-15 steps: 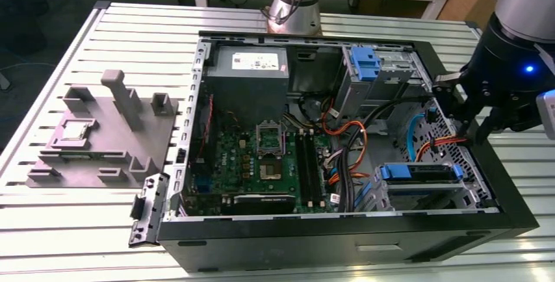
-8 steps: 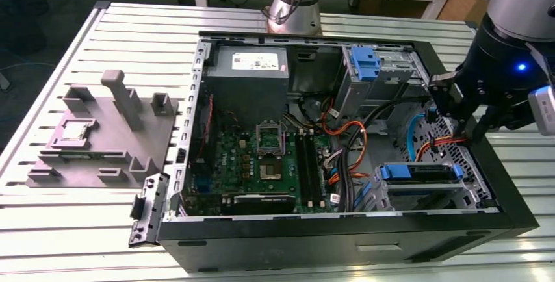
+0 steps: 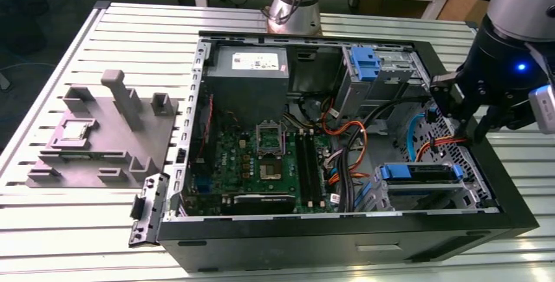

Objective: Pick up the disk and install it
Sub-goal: 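Insert the first disk wire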

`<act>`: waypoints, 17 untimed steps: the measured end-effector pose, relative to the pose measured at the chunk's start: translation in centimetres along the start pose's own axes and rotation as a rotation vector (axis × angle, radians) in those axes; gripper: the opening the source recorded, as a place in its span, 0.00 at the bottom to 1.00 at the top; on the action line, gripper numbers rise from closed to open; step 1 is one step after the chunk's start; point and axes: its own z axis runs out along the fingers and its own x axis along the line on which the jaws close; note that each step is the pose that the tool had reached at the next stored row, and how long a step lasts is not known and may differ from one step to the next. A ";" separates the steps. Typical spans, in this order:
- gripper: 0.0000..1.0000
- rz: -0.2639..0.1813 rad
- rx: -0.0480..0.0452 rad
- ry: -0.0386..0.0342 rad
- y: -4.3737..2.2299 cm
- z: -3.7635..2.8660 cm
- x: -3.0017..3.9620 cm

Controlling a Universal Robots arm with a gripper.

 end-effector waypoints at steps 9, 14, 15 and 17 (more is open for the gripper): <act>0.17 0.000 0.0010 -0.0012 0.01 -0.01 -0.03; 0.17 -0.003 0.0085 -0.0051 0.07 -0.56 -0.19; 0.17 -0.003 0.0086 -0.0052 0.07 -0.56 -0.19; 0.17 -0.003 0.0088 -0.0053 0.06 -0.57 -0.20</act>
